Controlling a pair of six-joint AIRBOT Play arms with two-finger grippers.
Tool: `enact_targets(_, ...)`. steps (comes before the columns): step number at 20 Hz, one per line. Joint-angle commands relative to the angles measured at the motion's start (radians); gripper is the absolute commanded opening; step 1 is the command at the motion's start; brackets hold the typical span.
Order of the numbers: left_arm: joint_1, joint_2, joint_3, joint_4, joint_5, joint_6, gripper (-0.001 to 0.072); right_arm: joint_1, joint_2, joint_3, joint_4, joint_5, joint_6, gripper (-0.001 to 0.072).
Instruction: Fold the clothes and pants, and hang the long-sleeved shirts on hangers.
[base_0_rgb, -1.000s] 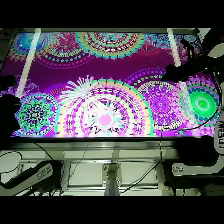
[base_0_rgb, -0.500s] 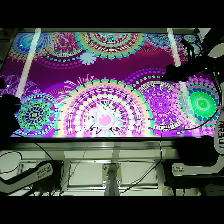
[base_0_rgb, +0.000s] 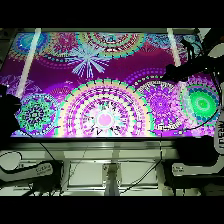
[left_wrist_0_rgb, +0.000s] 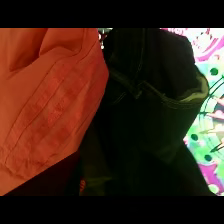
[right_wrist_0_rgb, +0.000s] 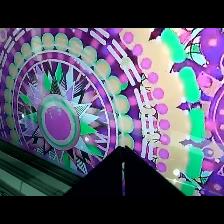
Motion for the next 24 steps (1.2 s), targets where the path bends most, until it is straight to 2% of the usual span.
enact_targets(1, 0.053, -0.045, 0.000, 0.022, 0.010, 0.062, 0.0419, -0.001, 0.000, 0.000, 0.003, 0.000, 0.004, 0.0012)
enact_targets(3, 0.101, -0.049, 0.000, 0.033, 0.028, 0.061, 0.0473, -0.001, 0.000, 0.000, 0.003, -0.002, 0.004, 0.0012)
enact_targets(8, 0.185, -0.058, 0.000, 0.041, 0.079, 0.076, 0.0474, -0.001, 0.000, 0.000, 0.004, -0.047, 0.006, 0.0012)
enact_targets(10, 0.190, -0.061, 0.000, 0.041, 0.105, 0.103, 0.0473, -0.001, 0.000, 0.000, 0.021, -0.056, 0.013, 0.0012)
enact_targets(17, 0.191, -0.116, 0.000, 0.070, 0.118, 0.103, 0.0466, -0.001, 0.000, -0.001, 0.081, -0.058, 0.013, 0.0012)
enact_targets(18, 0.191, -0.118, 0.000, 0.075, 0.130, 0.102, 0.0408, 0.000, 0.000, -0.001, 0.091, -0.062, 0.013, 0.0012)
enact_targets(19, 0.191, -0.118, 0.000, 0.075, 0.144, 0.102, 0.0305, 0.000, 0.000, -0.001, 0.098, -0.068, 0.013, 0.0012)
enact_targets(20, 0.191, -0.116, 0.000, 0.075, 0.157, 0.102, 0.0178, 0.000, -0.001, -0.001, 0.101, -0.082, 0.013, 0.0012)
enact_targets(21, 0.184, -0.116, 0.001, 0.075, 0.163, 0.102, 0.0014, 0.000, -0.001, -0.001, 0.100, -0.098, 0.013, 0.0012)
enact_targets(24, 0.154, -0.109, 0.004, 0.063, 0.166, 0.101, 0.0018, 0.015, -0.002, -0.001, 0.098, -0.158, 0.013, 0.0011)
